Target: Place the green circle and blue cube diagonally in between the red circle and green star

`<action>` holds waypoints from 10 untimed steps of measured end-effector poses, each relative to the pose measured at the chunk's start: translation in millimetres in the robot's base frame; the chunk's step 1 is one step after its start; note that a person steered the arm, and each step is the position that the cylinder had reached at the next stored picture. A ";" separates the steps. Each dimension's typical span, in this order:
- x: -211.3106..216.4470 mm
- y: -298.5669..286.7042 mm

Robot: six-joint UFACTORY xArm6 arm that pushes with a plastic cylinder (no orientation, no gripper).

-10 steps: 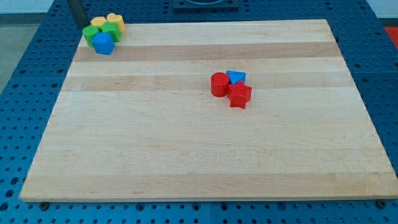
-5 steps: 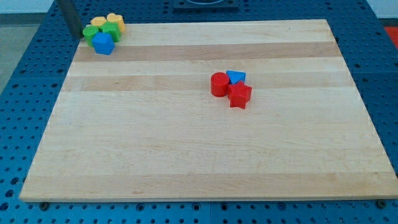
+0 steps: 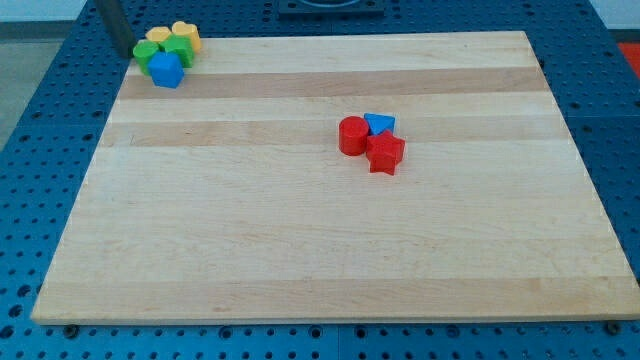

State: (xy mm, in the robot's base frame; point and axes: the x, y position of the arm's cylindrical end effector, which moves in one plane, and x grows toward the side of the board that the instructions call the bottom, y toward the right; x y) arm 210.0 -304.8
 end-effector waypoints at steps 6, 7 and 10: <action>88.5 77.6; 94.3 108.0; 107.8 154.4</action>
